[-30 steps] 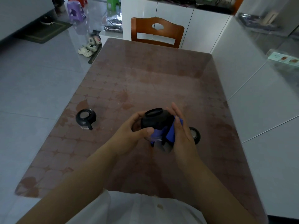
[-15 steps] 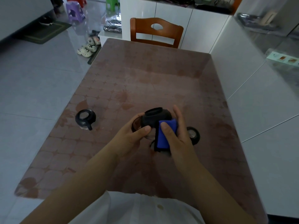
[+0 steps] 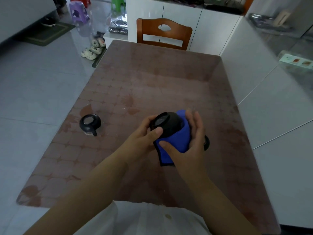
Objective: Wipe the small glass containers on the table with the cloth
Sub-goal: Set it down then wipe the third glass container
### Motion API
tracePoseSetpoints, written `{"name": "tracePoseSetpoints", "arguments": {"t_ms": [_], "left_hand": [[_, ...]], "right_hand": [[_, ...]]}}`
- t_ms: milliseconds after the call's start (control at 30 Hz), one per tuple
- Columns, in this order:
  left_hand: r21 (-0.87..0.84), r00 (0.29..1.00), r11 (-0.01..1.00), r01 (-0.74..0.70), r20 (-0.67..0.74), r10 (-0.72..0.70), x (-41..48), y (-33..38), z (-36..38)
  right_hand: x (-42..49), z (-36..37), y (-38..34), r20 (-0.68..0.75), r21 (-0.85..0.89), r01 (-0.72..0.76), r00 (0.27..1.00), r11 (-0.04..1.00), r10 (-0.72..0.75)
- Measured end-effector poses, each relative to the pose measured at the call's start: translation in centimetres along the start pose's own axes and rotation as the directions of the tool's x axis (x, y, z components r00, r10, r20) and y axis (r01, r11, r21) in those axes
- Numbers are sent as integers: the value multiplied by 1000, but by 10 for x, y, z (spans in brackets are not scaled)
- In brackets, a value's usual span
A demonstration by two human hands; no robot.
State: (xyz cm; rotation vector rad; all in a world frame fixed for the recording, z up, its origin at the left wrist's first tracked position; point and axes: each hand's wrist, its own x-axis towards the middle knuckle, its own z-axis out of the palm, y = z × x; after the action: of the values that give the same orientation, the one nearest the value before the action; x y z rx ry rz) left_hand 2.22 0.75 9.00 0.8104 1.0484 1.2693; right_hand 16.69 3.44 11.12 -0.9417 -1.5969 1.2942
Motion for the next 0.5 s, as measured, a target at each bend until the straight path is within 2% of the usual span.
{"name": "tracePoseSetpoints", "arguments": {"t_ms": [133, 300, 400, 500], "left_hand": [[112, 1000, 994, -17, -14, 19, 0, 3, -3], [111, 996, 991, -80, -28, 84, 1, 6, -11], [137, 992, 987, -79, -82, 91, 0, 5, -15], [148, 992, 988, -31, -117, 49, -1, 1, -16]], "right_hand": [[-9, 3, 1, 63, 10, 4, 998, 1000, -5], [-7, 1, 1, 106, 68, 34, 994, 997, -41], [-1, -5, 1, 55, 126, -37, 998, 991, 31], [2, -12, -3, 1, 180, -46, 999, 983, 47]]}}
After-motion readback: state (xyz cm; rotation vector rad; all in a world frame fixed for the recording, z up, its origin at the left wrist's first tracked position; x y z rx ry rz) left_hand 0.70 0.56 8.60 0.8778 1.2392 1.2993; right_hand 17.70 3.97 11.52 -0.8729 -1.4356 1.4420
